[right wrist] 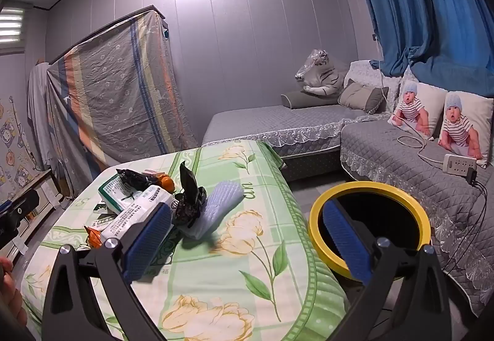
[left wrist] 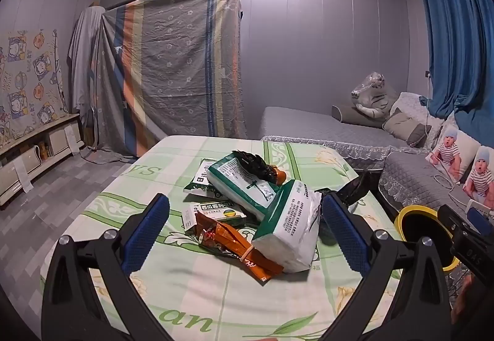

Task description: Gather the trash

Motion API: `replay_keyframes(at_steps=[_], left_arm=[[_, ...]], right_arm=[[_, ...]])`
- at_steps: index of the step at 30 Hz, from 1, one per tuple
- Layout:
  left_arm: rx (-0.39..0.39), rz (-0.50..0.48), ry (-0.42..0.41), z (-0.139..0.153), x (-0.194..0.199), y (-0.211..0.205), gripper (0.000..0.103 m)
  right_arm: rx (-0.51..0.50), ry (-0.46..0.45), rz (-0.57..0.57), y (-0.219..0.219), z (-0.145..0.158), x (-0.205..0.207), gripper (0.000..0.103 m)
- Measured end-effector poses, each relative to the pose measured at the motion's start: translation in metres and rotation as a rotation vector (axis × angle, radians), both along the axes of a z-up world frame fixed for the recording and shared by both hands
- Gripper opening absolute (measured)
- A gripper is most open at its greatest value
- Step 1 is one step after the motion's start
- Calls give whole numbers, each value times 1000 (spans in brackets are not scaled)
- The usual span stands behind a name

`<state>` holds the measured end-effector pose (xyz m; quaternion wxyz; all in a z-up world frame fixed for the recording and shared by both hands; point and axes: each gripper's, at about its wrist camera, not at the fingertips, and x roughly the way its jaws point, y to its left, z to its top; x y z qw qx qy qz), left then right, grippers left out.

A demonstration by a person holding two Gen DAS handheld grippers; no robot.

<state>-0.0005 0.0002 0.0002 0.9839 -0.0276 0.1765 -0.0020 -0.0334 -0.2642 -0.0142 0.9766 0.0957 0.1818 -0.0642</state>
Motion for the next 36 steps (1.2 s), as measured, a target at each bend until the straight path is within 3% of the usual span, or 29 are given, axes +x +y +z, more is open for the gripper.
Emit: replay_keyframes(at_steps=[36], left_arm=[[7,-4,3,10,-3,-2,95]], right_arm=[[0,2,1,0,0,0,95]])
